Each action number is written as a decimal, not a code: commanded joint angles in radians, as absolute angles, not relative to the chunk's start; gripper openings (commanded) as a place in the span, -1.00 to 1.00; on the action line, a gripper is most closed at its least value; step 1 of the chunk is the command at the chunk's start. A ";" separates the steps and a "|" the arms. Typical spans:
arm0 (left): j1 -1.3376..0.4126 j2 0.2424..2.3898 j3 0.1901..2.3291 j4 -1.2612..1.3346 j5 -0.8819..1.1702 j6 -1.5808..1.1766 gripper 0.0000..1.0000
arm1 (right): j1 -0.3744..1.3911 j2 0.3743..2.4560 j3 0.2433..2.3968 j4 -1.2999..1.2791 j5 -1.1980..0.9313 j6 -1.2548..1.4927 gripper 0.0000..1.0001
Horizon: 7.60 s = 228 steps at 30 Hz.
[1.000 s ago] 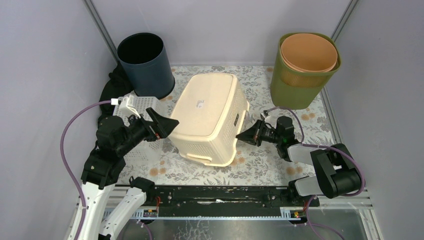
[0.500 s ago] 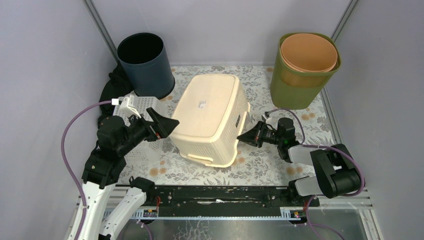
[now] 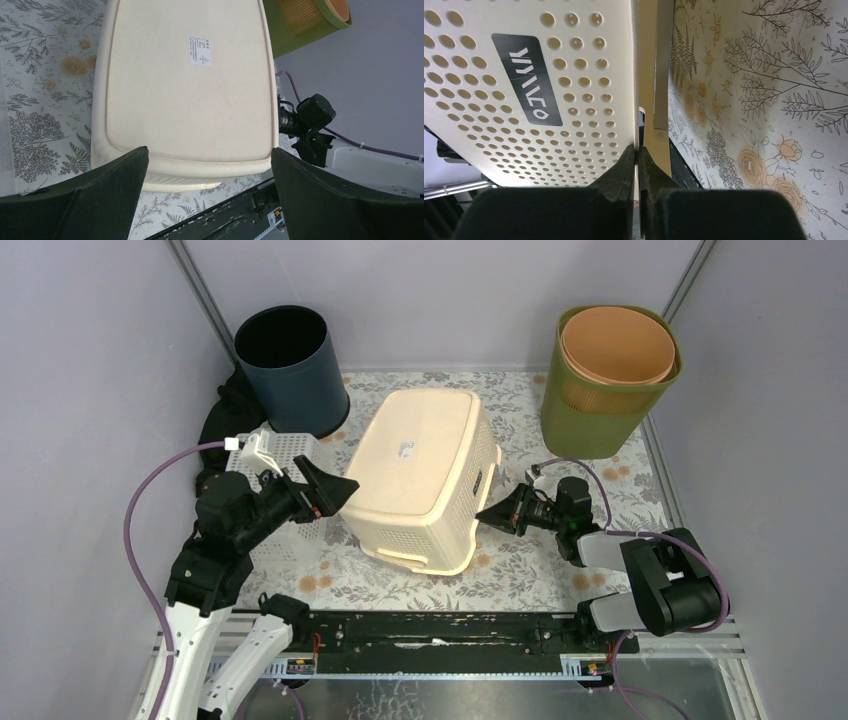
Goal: Turn the large container upside down
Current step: Turn the container upside down at the center of the board, then move the container to the center of the board.
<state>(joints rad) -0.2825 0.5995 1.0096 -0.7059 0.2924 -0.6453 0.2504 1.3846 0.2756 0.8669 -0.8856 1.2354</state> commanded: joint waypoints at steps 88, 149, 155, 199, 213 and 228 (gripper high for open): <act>-0.285 0.627 0.867 -0.585 0.346 -0.664 1.00 | 0.163 1.988 0.145 1.644 -0.979 1.380 -0.29; -0.321 1.055 0.721 -0.162 0.340 -0.753 1.00 | 0.160 1.745 0.314 1.018 -0.905 1.093 -0.39; -0.321 1.173 0.800 -0.118 0.326 -0.743 1.00 | 0.166 1.754 0.370 0.971 -0.888 1.080 -0.43; -0.298 1.502 1.217 -0.048 0.110 -0.680 1.00 | 0.376 2.083 1.025 0.764 -0.667 1.155 -0.40; -0.322 1.149 0.839 -0.032 0.079 -0.778 1.00 | 0.445 2.198 1.251 0.721 -0.640 1.178 -0.27; -0.354 0.874 0.717 -0.221 0.083 -0.791 1.00 | 0.485 2.318 1.509 0.658 -0.652 1.178 -0.11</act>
